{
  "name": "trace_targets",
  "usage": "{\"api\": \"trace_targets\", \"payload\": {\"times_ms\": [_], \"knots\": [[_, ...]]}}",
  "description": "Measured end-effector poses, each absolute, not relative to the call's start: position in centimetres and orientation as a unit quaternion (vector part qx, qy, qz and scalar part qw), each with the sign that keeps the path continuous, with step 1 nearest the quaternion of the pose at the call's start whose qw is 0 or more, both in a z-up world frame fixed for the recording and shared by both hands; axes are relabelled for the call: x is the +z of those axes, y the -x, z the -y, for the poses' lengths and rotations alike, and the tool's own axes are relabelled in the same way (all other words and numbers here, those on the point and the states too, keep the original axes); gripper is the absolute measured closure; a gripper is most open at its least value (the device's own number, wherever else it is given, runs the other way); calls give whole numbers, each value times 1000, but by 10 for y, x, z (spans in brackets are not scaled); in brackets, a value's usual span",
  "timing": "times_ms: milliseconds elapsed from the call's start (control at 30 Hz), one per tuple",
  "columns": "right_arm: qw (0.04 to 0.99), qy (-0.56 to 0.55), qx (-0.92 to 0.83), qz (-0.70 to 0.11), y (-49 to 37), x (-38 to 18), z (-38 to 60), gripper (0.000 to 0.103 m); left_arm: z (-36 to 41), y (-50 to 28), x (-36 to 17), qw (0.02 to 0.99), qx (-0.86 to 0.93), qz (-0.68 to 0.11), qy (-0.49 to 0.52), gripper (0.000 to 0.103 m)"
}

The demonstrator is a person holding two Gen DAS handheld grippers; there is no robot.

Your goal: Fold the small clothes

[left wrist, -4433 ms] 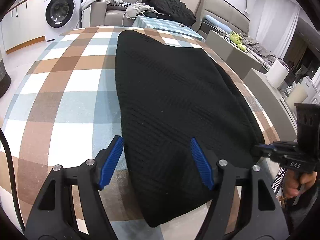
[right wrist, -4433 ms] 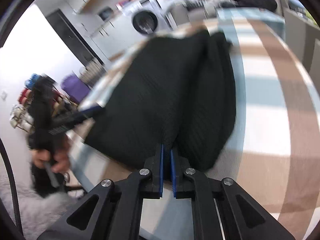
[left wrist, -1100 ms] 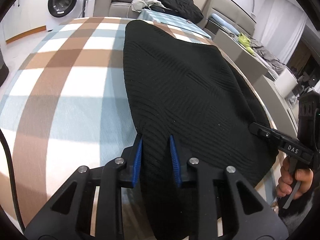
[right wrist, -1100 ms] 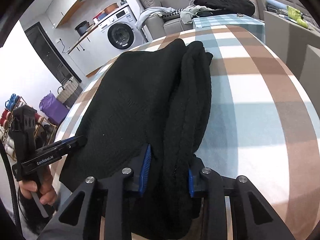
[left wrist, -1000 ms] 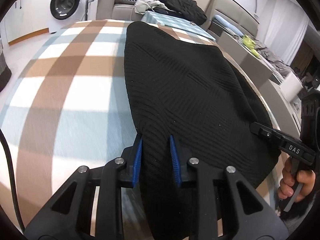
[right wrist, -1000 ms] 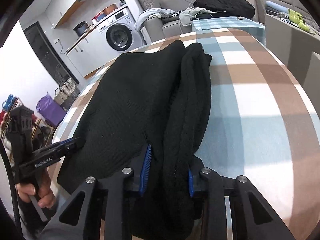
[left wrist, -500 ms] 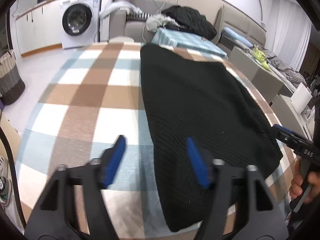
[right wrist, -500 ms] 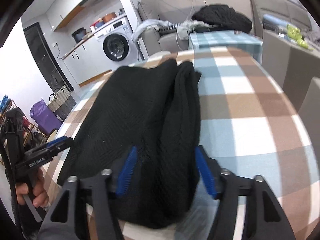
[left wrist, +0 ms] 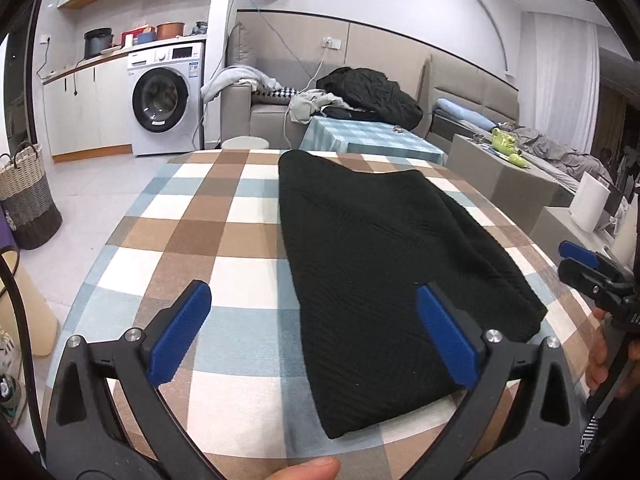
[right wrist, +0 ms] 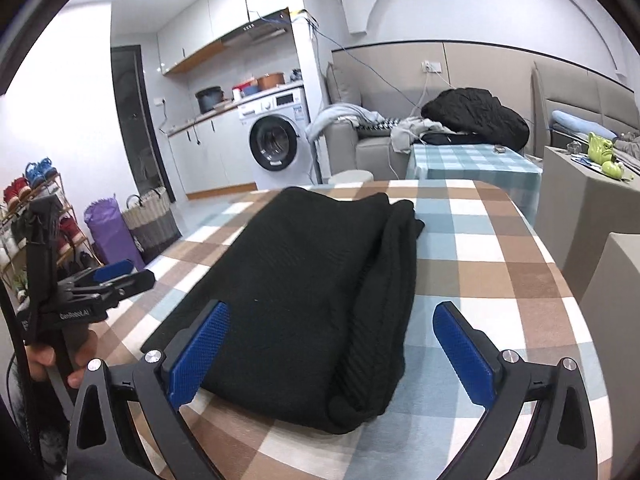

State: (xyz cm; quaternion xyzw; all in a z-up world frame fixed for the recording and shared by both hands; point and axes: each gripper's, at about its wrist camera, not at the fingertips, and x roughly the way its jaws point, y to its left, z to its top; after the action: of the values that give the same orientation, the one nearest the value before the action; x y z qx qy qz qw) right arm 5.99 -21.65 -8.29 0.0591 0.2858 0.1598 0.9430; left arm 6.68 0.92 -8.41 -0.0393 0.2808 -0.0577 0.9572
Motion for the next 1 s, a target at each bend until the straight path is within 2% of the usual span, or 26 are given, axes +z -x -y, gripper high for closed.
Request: {"api": "trace_targets", "payload": {"times_ms": [533,1000], "knots": [[952,-17,180,-246,-43,-90,201,0,-5,-44,-84,971,-64,-228,25,1],[957,-13,181,-228,-36,-88,201,0,2,-43,-90,972,-76,-224,1,1]]}}
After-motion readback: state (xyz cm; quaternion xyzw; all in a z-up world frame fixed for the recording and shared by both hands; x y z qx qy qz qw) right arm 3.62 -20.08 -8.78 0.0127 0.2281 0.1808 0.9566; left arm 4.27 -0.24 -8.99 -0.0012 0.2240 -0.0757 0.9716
